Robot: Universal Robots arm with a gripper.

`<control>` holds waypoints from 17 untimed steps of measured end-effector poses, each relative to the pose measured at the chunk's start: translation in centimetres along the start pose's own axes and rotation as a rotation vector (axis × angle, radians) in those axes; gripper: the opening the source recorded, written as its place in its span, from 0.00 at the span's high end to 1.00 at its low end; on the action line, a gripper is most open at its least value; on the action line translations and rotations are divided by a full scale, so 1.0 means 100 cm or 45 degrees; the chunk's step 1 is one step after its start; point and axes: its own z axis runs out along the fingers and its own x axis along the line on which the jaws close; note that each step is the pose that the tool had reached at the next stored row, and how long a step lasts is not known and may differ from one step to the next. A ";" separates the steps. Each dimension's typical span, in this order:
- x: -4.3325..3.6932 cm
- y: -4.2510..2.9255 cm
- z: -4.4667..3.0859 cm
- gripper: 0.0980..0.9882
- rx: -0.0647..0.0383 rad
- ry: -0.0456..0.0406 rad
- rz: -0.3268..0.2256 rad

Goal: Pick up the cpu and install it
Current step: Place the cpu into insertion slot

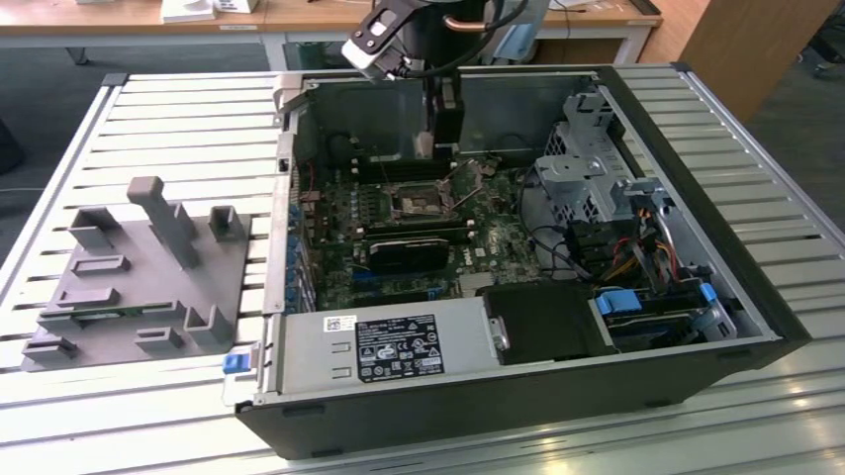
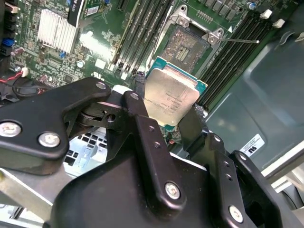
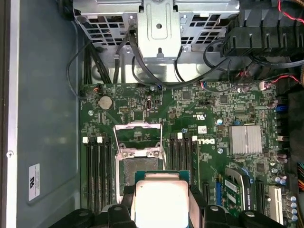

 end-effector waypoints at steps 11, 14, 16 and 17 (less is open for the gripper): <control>0.0000 -0.0009 0.0124 0.51 0.000 0.003 -0.044; 0.0000 -0.0010 0.0146 0.51 0.000 0.003 -0.045; 0.0001 -0.0011 0.0161 0.51 0.000 0.003 -0.045; 0.0001 -0.0011 0.0170 0.51 0.000 0.003 -0.045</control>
